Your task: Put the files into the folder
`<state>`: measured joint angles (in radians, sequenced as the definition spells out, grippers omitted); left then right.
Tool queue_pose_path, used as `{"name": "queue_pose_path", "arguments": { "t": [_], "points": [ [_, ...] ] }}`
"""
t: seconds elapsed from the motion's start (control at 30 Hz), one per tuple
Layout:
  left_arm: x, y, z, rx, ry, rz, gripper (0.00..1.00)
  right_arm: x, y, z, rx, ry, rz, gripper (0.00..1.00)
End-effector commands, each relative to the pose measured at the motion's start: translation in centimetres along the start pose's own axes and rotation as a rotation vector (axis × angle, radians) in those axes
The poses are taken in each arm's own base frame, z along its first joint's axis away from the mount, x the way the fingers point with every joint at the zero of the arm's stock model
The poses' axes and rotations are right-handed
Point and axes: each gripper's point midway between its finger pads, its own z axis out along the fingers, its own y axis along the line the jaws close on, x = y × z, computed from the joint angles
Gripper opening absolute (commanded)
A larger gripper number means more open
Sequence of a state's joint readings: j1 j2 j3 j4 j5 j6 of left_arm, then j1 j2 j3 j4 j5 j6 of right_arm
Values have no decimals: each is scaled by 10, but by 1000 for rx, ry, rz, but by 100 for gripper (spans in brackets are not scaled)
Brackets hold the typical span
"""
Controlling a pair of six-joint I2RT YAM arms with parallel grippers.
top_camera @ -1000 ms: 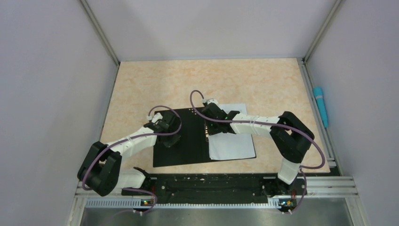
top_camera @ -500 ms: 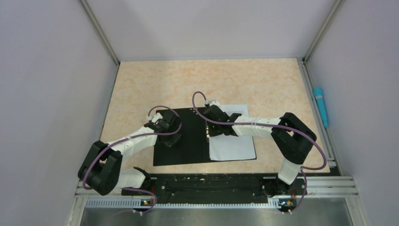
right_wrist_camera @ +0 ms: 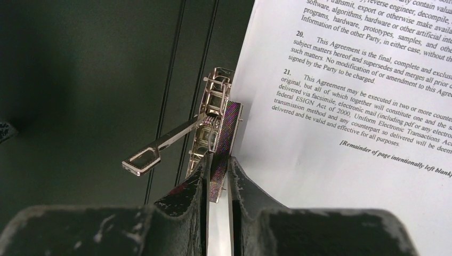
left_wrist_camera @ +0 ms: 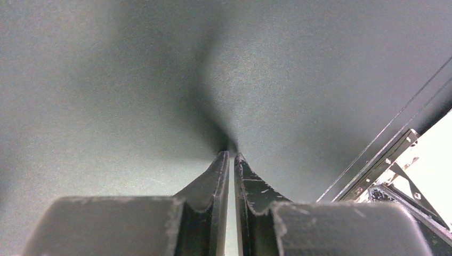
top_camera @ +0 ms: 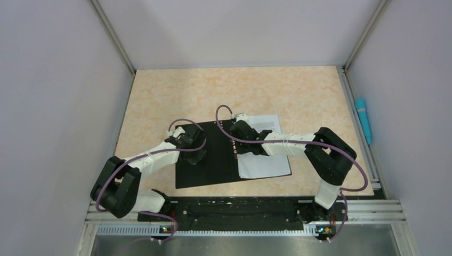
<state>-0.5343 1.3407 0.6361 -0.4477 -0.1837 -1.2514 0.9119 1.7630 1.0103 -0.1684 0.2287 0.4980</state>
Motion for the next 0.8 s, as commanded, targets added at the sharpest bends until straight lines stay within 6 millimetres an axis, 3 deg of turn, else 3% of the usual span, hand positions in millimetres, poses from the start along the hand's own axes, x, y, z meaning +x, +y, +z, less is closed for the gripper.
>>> {"name": "queue_pose_path", "arguments": {
  "t": [0.0,0.17,0.37,0.77],
  "points": [
    [7,10,12,-49,22,-10,13,7,-20,15,78,20,-68,0],
    [4,3,14,-43,21,-2,13,-9,-36,22,81,-6,-64,0],
    [1,-5,18,-43,14,3,13,-15,-26,28,33,6,-113,0],
    [0,-9,20,-44,14,3,13,-34,-12,6,-38,-43,-101,17]
  ]
}}
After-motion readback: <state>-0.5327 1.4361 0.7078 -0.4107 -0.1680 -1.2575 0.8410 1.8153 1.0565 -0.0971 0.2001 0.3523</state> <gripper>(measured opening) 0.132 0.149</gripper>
